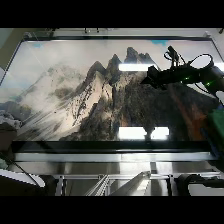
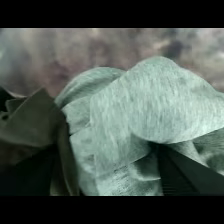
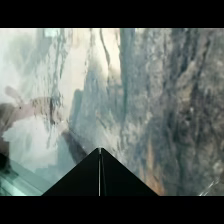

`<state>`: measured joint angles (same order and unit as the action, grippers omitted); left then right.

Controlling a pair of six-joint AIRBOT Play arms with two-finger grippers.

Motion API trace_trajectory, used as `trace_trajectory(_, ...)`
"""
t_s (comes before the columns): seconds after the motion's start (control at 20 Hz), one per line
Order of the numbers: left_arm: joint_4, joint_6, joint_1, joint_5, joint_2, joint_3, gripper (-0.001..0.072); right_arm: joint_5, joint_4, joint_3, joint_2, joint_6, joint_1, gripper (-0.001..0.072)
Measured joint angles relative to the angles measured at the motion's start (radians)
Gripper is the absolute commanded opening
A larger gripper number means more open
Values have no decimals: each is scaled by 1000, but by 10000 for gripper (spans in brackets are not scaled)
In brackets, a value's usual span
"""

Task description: Fold the shirts.

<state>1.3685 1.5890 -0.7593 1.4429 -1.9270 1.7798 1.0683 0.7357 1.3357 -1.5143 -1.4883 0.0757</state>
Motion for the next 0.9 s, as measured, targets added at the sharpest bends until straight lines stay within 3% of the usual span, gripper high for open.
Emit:
trace_trajectory(0.05,-2,1,18,11,-10,0,19,0,0,0,0,1,0,17)
trace_trajectory(0.4,80,54,220,-37,40,0,20,3,0,0,0,1,0,17)
trace_trajectory(0.45,84,59,242,-47,53,0,166,3,0,0,0,1,0,17)
trace_trajectory(0.5,84,62,259,-50,65,0,389,3,0,0,0,2,0,16)
trace_trajectory(0.55,84,61,267,-47,73,0,552,5,0,0,0,9,0,17)
trace_trajectory(0.6,88,61,268,-42,79,-6,669,8,0,0,0,18,0,17)
trace_trajectory(0.65,89,51,264,-29,82,-16,710,8,1,0,0,24,0,17)
trace_trajectory(0.9,227,63,245,-32,89,-47,693,11,-12,0,0,40,0,16)
